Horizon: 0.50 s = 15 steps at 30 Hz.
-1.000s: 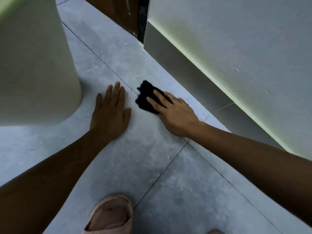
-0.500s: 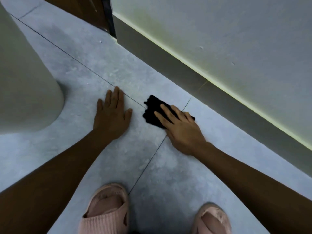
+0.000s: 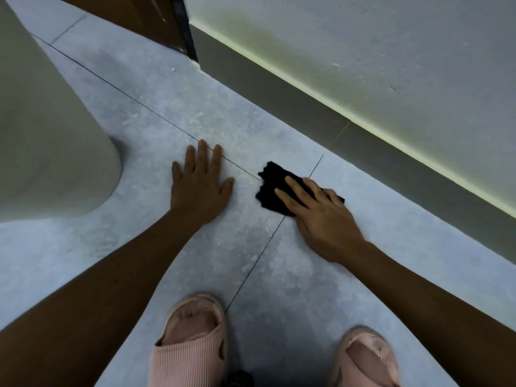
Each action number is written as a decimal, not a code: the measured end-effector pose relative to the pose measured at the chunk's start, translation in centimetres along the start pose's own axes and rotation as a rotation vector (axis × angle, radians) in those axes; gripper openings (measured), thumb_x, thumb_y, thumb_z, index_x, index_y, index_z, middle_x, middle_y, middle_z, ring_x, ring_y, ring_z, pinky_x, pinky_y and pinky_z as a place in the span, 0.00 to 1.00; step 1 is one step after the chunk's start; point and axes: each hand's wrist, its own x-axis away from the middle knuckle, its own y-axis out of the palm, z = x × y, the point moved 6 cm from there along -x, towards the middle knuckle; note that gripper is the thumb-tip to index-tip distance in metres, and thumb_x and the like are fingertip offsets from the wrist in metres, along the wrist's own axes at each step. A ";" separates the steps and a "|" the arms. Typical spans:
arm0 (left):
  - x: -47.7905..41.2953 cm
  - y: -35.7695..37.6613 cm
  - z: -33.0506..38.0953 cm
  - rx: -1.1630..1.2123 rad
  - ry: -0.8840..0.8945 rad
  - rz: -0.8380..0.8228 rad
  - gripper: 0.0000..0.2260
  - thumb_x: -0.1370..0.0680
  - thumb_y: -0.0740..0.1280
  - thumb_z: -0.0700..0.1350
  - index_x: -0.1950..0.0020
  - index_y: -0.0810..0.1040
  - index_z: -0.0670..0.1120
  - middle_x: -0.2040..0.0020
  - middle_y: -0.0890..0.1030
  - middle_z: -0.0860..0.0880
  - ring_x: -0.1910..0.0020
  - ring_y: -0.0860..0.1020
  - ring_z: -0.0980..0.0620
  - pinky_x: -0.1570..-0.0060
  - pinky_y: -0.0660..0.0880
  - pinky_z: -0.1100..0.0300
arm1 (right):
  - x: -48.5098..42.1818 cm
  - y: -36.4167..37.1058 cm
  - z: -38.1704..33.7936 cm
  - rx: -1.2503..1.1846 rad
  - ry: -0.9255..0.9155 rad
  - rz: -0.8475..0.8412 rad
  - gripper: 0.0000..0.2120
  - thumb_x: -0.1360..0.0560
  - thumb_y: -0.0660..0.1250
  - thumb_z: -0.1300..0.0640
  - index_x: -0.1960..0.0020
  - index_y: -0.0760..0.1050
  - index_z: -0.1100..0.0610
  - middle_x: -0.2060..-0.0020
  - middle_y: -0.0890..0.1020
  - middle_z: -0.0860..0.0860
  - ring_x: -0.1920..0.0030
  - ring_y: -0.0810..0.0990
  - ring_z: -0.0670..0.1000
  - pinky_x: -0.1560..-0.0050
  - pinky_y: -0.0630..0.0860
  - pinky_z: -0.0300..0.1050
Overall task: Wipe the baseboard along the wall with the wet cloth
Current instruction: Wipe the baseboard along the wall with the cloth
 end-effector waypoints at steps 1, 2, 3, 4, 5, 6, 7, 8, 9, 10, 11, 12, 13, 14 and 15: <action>0.0 0.0 -0.1 0.000 0.009 0.001 0.31 0.20 0.50 0.59 0.22 0.44 0.47 0.21 0.44 0.41 0.23 0.45 0.39 0.28 0.49 0.39 | 0.9 0.1 0.9 0.011 0.000 -0.014 0.29 0.26 0.51 0.56 0.25 0.62 0.47 0.26 0.63 0.51 0.30 0.66 0.59 0.40 0.67 0.54; 0.1 0.0 -0.1 0.002 0.017 -0.003 0.31 0.20 0.50 0.59 0.22 0.44 0.47 0.21 0.44 0.41 0.23 0.45 0.39 0.28 0.49 0.39 | 1.5 0.0 2.0 0.028 0.010 -0.016 0.29 0.26 0.51 0.56 0.25 0.62 0.47 0.25 0.63 0.51 0.30 0.66 0.59 0.41 0.68 0.54; 0.2 0.1 -0.2 0.002 0.025 -0.008 0.31 0.20 0.50 0.59 0.22 0.44 0.47 0.21 0.44 0.41 0.23 0.45 0.39 0.28 0.49 0.39 | 1.6 -0.1 3.2 0.041 0.030 -0.029 0.29 0.26 0.51 0.55 0.25 0.62 0.47 0.25 0.63 0.51 0.30 0.66 0.59 0.41 0.68 0.54; 0.2 0.1 -0.3 -0.002 0.033 -0.014 0.31 0.20 0.50 0.59 0.22 0.44 0.47 0.21 0.44 0.41 0.23 0.45 0.39 0.28 0.48 0.39 | 1.3 -0.3 4.3 0.050 0.060 -0.041 0.29 0.26 0.49 0.55 0.25 0.61 0.48 0.25 0.63 0.51 0.30 0.66 0.59 0.40 0.68 0.55; 0.1 0.1 -0.3 -0.008 0.040 -0.020 0.32 0.21 0.50 0.59 0.22 0.44 0.47 0.21 0.43 0.41 0.23 0.44 0.40 0.28 0.48 0.39 | 0.8 -0.6 5.0 0.050 0.096 -0.047 0.29 0.26 0.48 0.54 0.24 0.60 0.48 0.25 0.62 0.52 0.29 0.64 0.59 0.39 0.67 0.55; 0.1 0.1 -0.3 -0.015 0.044 -0.020 0.32 0.21 0.50 0.59 0.22 0.44 0.47 0.22 0.43 0.40 0.23 0.44 0.40 0.28 0.47 0.39 | 0.1 -0.9 5.3 0.041 0.133 -0.039 0.29 0.25 0.48 0.54 0.24 0.58 0.48 0.24 0.60 0.52 0.29 0.62 0.59 0.38 0.66 0.56; 0.1 0.0 -0.1 -0.018 0.045 -0.013 0.31 0.20 0.50 0.59 0.22 0.44 0.47 0.22 0.44 0.40 0.23 0.45 0.40 0.28 0.47 0.39 | -0.6 -1.1 5.2 0.027 0.176 -0.024 0.28 0.24 0.49 0.54 0.23 0.56 0.48 0.24 0.58 0.52 0.28 0.60 0.59 0.36 0.63 0.56; 0.1 0.0 0.2 -0.013 0.043 0.000 0.31 0.20 0.50 0.58 0.22 0.45 0.46 0.22 0.45 0.39 0.23 0.45 0.40 0.28 0.46 0.39 | -1.3 -1.0 4.9 0.013 0.213 -0.009 0.28 0.22 0.50 0.55 0.22 0.54 0.48 0.23 0.56 0.52 0.27 0.58 0.60 0.35 0.61 0.56; 0.2 -0.1 0.6 -0.003 0.043 0.017 0.31 0.20 0.50 0.58 0.22 0.46 0.45 0.22 0.46 0.38 0.23 0.46 0.40 0.28 0.46 0.39 | -1.9 -0.9 4.3 0.000 0.230 0.000 0.28 0.21 0.52 0.54 0.22 0.53 0.48 0.23 0.54 0.52 0.27 0.57 0.60 0.34 0.60 0.56; 0.4 -0.2 1.3 0.005 0.053 0.036 0.31 0.20 0.49 0.58 0.22 0.47 0.44 0.22 0.47 0.37 0.23 0.46 0.40 0.28 0.46 0.39 | -2.3 -0.8 3.4 -0.012 0.222 0.007 0.27 0.21 0.52 0.54 0.22 0.53 0.48 0.23 0.54 0.52 0.27 0.57 0.61 0.34 0.60 0.56; 0.4 -0.3 2.2 0.008 0.068 0.050 0.31 0.20 0.48 0.58 0.22 0.47 0.43 0.22 0.49 0.37 0.23 0.47 0.40 0.28 0.46 0.40 | -2.4 -0.6 2.4 -0.024 0.189 0.016 0.28 0.22 0.52 0.54 0.22 0.54 0.48 0.23 0.56 0.53 0.27 0.59 0.62 0.34 0.60 0.56; 0.5 -0.5 3.1 0.018 0.082 0.055 0.31 0.21 0.45 0.58 0.22 0.47 0.43 0.22 0.50 0.37 0.23 0.48 0.40 0.27 0.46 0.41 | -2.1 -0.5 1.4 -0.038 0.143 0.023 0.28 0.23 0.52 0.55 0.23 0.57 0.48 0.24 0.58 0.53 0.28 0.61 0.62 0.35 0.62 0.57; 0.5 -0.7 3.9 0.041 0.090 0.056 0.31 0.22 0.44 0.58 0.22 0.48 0.43 0.22 0.50 0.37 0.23 0.48 0.41 0.27 0.45 0.41 | -1.4 -0.3 0.7 -0.046 0.095 0.026 0.28 0.24 0.52 0.56 0.24 0.59 0.48 0.24 0.61 0.53 0.29 0.63 0.63 0.37 0.64 0.57; 0.5 -1.0 4.6 0.071 0.095 0.061 0.31 0.22 0.43 0.58 0.22 0.48 0.44 0.22 0.51 0.38 0.23 0.48 0.42 0.27 0.45 0.42 | -0.5 -0.2 0.3 -0.046 0.047 0.020 0.29 0.26 0.51 0.56 0.25 0.61 0.48 0.25 0.62 0.52 0.30 0.65 0.63 0.38 0.66 0.57; 0.5 -1.3 5.2 0.097 0.100 0.070 0.31 0.22 0.43 0.58 0.22 0.48 0.44 0.22 0.51 0.39 0.23 0.48 0.43 0.27 0.44 0.43 | 0.5 -0.2 0.4 -0.045 0.007 0.002 0.30 0.28 0.51 0.56 0.25 0.62 0.47 0.26 0.64 0.52 0.31 0.67 0.62 0.39 0.68 0.56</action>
